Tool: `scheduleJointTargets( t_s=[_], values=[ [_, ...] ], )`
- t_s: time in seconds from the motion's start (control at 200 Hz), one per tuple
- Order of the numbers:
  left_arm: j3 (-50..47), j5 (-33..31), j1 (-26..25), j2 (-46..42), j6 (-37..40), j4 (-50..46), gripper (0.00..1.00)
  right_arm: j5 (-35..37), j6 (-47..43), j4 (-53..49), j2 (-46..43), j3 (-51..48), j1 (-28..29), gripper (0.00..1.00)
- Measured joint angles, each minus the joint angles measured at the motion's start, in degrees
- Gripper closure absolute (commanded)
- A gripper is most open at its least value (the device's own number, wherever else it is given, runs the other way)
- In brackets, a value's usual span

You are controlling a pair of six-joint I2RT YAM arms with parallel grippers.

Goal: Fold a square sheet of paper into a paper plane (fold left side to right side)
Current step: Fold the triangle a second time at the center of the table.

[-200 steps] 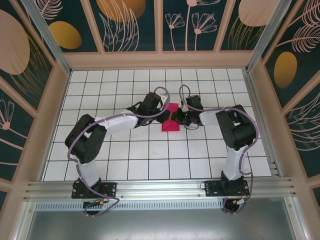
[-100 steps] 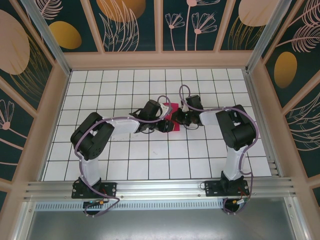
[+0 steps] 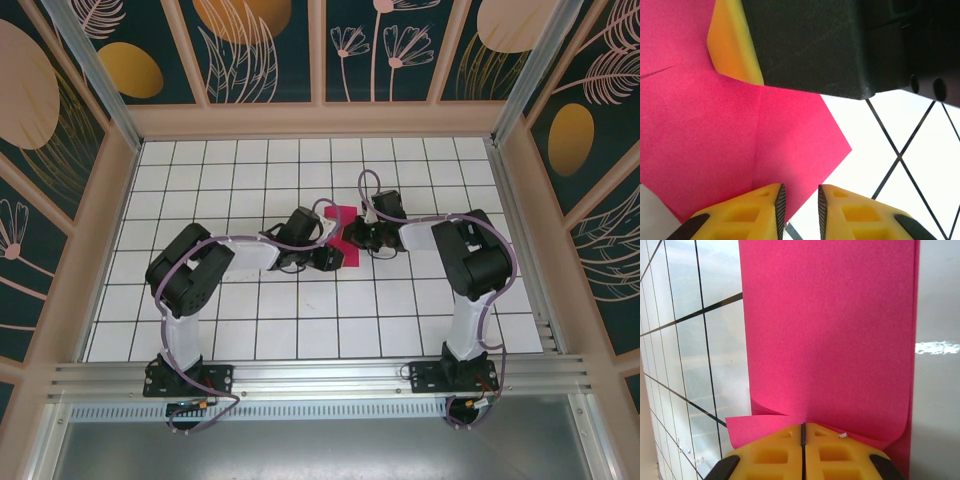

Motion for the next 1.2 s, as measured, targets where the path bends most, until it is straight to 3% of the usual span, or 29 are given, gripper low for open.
scheduleJointTargets(
  t_s=[0.385,0.846,1.196],
  values=[
    [-4.55,-0.79,0.0,-0.68,-0.44,6.03,0.78,0.02,-0.24,-0.7,0.0,0.31,0.0,0.91],
    [-6.78,-4.48,0.28,-9.6,-3.32,2.71,0.53,-0.09,-0.42,-0.9,0.0,0.44,0.0,0.9],
    [-3.69,-7.82,4.24,-6.73,-5.73,0.72,0.52,-0.26,-0.42,-0.9,0.0,0.44,-0.04,0.9]
  ],
)
